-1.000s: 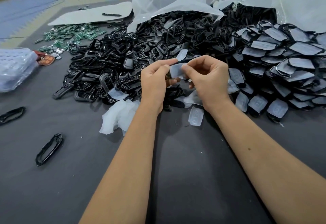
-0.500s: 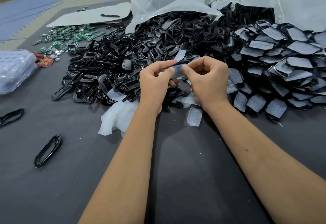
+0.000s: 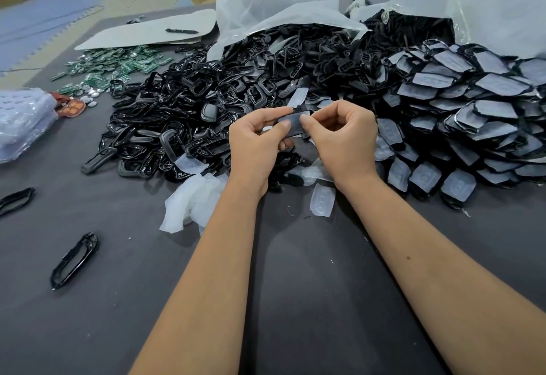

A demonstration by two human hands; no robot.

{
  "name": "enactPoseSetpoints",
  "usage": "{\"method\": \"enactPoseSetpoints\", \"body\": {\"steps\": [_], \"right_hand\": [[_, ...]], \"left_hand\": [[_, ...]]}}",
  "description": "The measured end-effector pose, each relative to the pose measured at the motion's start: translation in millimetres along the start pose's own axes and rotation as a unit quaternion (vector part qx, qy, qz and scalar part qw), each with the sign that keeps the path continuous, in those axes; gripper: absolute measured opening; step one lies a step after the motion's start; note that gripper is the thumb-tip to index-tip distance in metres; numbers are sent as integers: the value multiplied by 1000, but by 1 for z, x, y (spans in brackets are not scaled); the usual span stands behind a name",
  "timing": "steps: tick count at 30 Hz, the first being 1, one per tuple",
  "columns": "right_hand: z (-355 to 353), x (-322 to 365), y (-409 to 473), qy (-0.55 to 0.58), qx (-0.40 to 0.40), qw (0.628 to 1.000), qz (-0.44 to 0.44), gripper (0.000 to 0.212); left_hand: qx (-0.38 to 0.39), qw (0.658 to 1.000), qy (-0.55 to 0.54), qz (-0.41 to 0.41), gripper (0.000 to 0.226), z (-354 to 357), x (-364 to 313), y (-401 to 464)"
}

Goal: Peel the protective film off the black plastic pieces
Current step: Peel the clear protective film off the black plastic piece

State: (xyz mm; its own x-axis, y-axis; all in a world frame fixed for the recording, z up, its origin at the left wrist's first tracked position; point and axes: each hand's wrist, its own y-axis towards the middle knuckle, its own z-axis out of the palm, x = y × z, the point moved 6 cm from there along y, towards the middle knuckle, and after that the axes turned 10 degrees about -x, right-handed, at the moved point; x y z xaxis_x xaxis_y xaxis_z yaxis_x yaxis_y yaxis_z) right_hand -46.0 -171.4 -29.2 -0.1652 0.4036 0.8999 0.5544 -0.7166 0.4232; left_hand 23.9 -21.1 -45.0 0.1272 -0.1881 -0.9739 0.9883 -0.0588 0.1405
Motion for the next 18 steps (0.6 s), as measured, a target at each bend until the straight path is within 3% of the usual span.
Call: {"method": "enactPoseSetpoints", "body": {"steps": [7, 13, 18], "right_hand": [[-1, -1, 0, 30, 0, 1000, 8, 19], [8, -7, 0, 106, 86, 988, 71, 18], [10, -9, -2, 142, 97, 981, 93, 13]], "left_hand": [[7, 1000, -17, -10, 25, 1, 0, -1], [31, 999, -28, -6, 24, 3, -1, -2], [56, 997, -53, -10, 22, 8, -2, -6]]}}
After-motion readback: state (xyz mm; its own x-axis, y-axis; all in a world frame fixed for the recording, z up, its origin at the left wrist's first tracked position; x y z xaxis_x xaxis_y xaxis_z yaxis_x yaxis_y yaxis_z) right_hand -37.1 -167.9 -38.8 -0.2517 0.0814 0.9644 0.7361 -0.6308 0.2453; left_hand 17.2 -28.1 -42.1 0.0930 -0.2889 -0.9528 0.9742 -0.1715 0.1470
